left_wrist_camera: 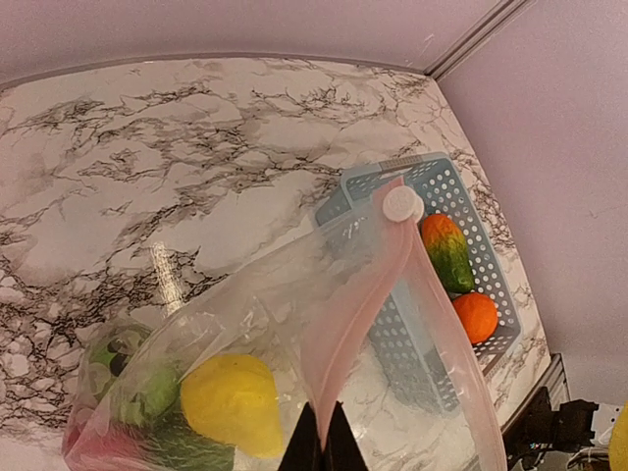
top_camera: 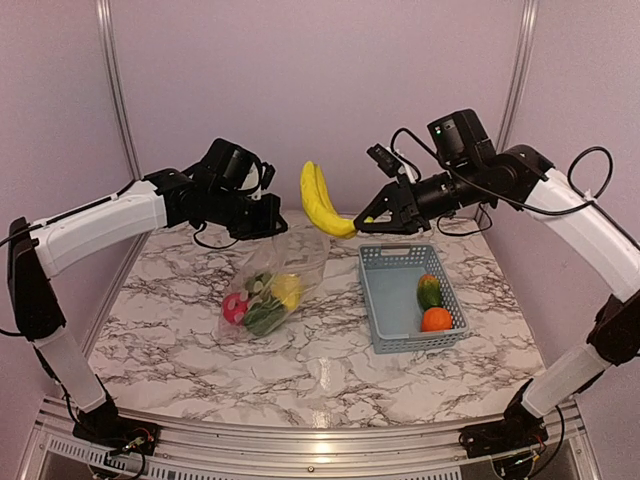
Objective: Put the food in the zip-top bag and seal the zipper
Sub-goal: Place the fake fruit in the zipper food storage bag.
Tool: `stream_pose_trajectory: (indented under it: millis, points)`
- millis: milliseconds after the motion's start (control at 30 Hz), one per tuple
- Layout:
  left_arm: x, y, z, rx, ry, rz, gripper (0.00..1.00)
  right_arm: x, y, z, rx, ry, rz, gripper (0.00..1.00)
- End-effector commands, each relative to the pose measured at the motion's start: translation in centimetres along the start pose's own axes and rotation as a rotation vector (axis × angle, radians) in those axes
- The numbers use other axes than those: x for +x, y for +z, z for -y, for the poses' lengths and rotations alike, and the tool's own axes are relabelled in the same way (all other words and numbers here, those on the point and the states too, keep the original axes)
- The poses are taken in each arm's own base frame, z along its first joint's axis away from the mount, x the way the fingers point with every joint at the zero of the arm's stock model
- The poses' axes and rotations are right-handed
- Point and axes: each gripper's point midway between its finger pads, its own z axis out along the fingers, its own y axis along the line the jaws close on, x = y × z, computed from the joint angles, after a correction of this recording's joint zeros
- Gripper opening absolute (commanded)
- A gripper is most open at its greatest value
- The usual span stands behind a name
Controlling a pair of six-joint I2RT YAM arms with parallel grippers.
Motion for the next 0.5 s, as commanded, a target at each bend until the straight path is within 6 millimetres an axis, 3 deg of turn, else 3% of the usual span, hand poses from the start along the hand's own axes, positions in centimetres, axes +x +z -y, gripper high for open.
stream_pose_trajectory:
  millis: [0, 267, 467]
  points:
    - [-2.5, -1.1, 1.1, 0.048, -0.005, 0.102, 0.0, 0.6, 0.4, -2.1, -0.127, 0.045, -0.045, 0.2]
    - [-2.8, -1.5, 1.4, 0.069, -0.003, 0.141, 0.0, 3.8, 1.6, -1.8, -0.217, 0.206, -0.136, 0.23]
    - [-2.6, -1.7, 1.9, 0.089, 0.019, 0.153, 0.0, 4.7, 2.1, -1.4, -0.247, 0.31, -0.152, 0.23]
